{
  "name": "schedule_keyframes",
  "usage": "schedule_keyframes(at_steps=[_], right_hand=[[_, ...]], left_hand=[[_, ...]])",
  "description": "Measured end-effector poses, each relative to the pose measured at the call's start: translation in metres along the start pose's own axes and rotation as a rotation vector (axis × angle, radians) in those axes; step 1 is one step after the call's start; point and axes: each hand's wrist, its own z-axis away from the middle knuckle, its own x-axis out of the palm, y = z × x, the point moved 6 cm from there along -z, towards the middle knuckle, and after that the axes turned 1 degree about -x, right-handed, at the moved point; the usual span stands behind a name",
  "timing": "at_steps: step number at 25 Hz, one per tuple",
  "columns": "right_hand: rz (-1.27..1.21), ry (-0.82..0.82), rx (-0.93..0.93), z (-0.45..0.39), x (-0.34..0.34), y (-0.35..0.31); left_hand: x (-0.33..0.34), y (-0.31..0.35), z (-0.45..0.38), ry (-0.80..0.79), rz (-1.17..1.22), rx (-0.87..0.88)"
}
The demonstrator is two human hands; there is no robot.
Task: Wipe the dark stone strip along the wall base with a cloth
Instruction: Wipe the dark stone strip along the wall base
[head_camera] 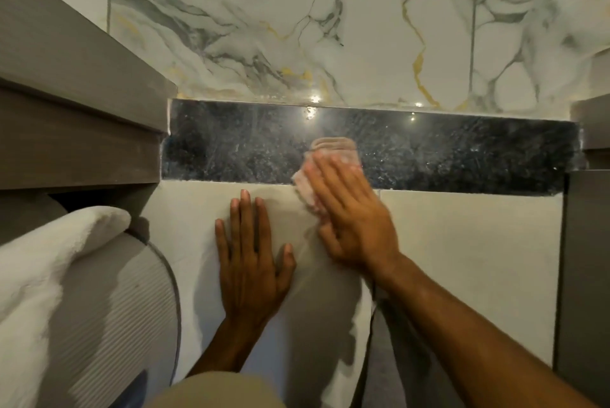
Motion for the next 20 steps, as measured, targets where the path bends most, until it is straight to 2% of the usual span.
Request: schedule_keyframes(at_steps=[2,4,6,8,9,10,12,14,15,18,20], right_hand=[[0.044,0.063,0.226,-0.020,-0.011,0.030],[0.067,0.153,0.386,-0.064,-0.016,0.030],[0.081,0.148,0.326,-0.080,-0.006,0.015],[0.091,0.088,0.148,-0.048,0.005,0.003],[0.091,0.050,0.115,-0.020,0.005,0.006],[0.100,0.029,0.137,0.004,0.000,0.019],[0.110,0.082,0.318,0.014,-0.019,0.059],[0.162,0.211,0.520,-0.012,-0.033,0.085],[0.201,0.237,0.550,-0.028,-0.034,0.084],[0.135,0.156,0.275,-0.029,-0.010,0.050],[0.106,0.091,0.263,0.028,-0.008,0.047]], left_hand=[[0.001,0.001,0.000,-0.009,0.004,0.000],[0.006,0.002,0.000,-0.023,-0.012,0.013],[0.009,0.000,0.002,-0.036,-0.023,0.021],[0.007,0.000,0.002,-0.040,-0.038,0.040],[0.006,0.003,0.001,-0.044,-0.036,0.054],[0.005,0.011,-0.001,-0.050,-0.022,0.075],[0.007,0.029,-0.004,-0.065,0.001,0.125],[0.015,0.043,-0.006,-0.081,0.007,0.169],[0.019,0.046,-0.007,-0.084,0.005,0.179],[0.020,0.044,-0.006,-0.078,-0.026,0.190],[0.015,0.050,-0.008,-0.075,-0.005,0.222]])
